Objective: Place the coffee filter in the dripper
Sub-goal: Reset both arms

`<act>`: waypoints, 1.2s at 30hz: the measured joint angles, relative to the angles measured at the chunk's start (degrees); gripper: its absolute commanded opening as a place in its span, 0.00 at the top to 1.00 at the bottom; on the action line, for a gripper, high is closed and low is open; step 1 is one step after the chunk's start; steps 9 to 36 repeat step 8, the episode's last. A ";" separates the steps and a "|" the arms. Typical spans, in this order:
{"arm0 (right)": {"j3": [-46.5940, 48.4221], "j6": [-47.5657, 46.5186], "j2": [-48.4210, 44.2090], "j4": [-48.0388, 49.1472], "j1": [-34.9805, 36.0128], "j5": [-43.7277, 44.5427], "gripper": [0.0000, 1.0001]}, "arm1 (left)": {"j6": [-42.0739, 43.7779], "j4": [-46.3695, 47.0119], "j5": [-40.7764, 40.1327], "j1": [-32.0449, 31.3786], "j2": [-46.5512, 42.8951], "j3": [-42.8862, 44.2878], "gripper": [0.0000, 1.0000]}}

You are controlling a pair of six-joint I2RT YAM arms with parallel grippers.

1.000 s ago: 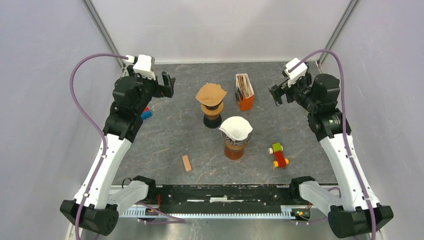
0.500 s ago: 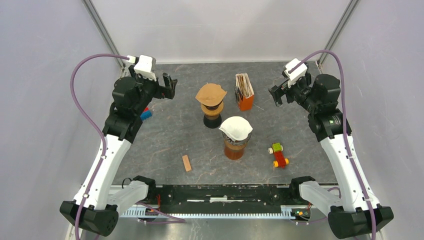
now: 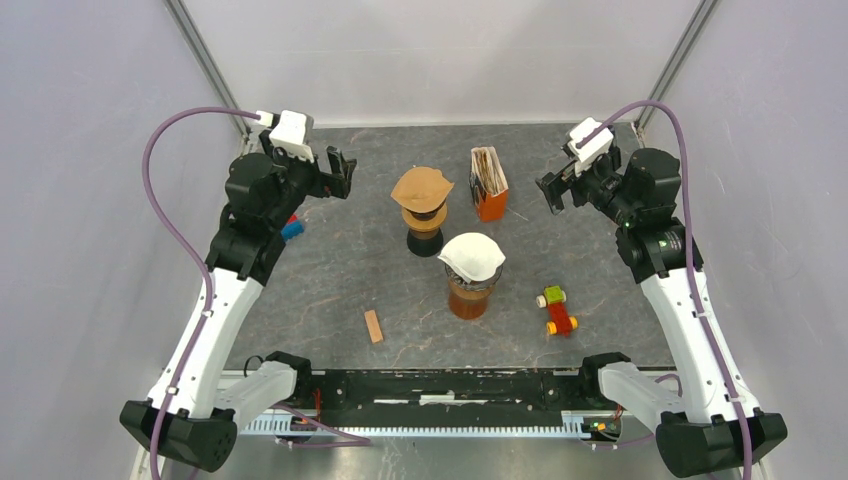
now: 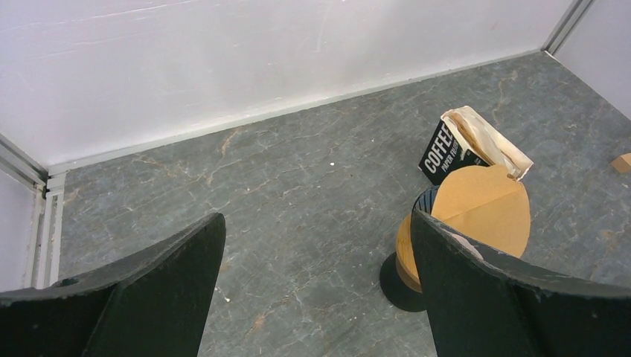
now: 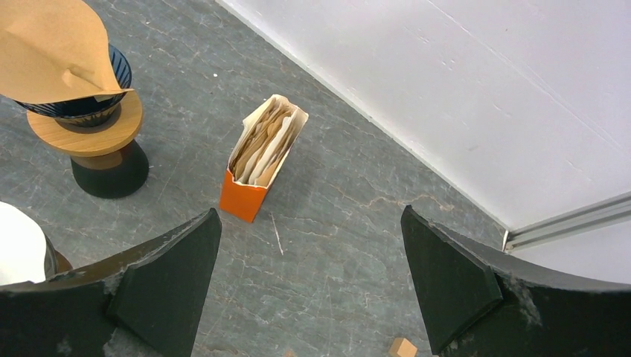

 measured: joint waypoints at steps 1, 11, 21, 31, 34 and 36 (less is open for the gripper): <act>0.00 0.00 0.00 0.00 0.00 -0.15 0.02 | 0.00 0.00 0.02 0.00 0.04 0.00 0.00; 0.00 -0.02 0.00 -0.02 -0.04 -0.81 0.02 | 0.00 0.02 0.13 0.00 0.22 0.00 0.00; 0.00 -0.02 0.00 -0.02 -0.04 -0.81 0.02 | 0.00 0.02 0.13 0.00 0.22 0.00 0.00; 0.00 -0.02 0.00 -0.02 -0.04 -0.81 0.02 | 0.00 0.02 0.13 0.00 0.22 0.00 0.00; 0.00 -0.02 0.00 -0.02 -0.04 -0.81 0.02 | 0.00 0.02 0.13 0.00 0.22 0.00 0.00; 0.00 -0.02 0.00 -0.02 -0.04 -0.81 0.02 | 0.00 0.02 0.13 0.00 0.22 0.00 0.00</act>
